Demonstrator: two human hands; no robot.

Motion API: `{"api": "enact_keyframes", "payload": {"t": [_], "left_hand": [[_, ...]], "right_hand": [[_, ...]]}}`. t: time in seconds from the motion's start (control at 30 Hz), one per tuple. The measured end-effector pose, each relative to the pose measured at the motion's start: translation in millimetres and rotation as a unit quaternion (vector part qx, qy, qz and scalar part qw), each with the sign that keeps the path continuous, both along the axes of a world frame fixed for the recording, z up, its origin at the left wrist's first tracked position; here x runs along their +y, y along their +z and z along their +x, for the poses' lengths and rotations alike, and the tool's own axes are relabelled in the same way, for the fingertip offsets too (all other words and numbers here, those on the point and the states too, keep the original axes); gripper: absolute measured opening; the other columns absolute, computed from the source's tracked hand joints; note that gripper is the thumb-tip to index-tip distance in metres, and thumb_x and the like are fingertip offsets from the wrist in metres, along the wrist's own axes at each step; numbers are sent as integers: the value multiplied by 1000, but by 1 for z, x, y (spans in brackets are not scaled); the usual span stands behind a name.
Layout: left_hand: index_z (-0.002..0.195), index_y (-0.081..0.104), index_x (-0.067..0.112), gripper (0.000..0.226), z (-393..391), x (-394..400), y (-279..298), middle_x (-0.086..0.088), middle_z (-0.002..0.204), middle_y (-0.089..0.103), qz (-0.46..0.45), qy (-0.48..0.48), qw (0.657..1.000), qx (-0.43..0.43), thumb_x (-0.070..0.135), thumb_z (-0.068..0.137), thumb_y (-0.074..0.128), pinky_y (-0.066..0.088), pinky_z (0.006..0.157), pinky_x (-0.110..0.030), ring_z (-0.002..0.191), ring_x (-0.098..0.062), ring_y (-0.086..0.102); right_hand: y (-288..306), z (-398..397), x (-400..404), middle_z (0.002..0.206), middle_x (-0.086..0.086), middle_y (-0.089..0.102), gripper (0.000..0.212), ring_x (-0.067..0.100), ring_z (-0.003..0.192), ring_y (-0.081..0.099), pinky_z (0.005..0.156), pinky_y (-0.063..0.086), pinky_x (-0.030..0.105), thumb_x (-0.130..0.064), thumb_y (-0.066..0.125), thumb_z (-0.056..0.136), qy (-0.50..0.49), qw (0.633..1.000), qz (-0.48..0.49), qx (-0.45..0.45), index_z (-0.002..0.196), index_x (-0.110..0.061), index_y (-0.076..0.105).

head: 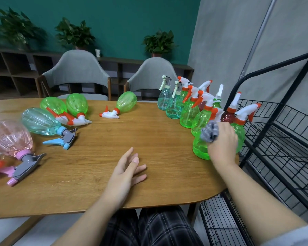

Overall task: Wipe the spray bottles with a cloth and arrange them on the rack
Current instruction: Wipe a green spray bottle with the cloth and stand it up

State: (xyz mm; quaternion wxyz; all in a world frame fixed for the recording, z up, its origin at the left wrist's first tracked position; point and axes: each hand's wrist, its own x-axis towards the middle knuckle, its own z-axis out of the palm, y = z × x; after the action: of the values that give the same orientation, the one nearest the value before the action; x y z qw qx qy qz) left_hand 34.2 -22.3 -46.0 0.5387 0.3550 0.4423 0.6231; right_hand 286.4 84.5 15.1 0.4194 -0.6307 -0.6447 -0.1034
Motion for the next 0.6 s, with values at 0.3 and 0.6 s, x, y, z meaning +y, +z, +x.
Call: {"api": "enact_keyframes", "payload": {"t": [0.3,0.6], "left_hand": [[128,47,38,33,0,-1,3,0,139,52,-5,-4,1000,0,22,99,51,56,86,-38,111,-23,65],[125,50,32,30,1,-3,5,-1,135,54,-20,-3,1000,-7,16,100,51,57,84,-34,110,-23,66]], "right_hand": [[-38,-1,-2,90,-2,63,31,23,77,51,68,34,34,10,67,69,41,975,-43,-215,84,-17,62],[-33,-18,-9,99,-3,61,31,22,88,48,71,30,33,9,55,76,7,982,-86,-169,93,-17,59]]}}
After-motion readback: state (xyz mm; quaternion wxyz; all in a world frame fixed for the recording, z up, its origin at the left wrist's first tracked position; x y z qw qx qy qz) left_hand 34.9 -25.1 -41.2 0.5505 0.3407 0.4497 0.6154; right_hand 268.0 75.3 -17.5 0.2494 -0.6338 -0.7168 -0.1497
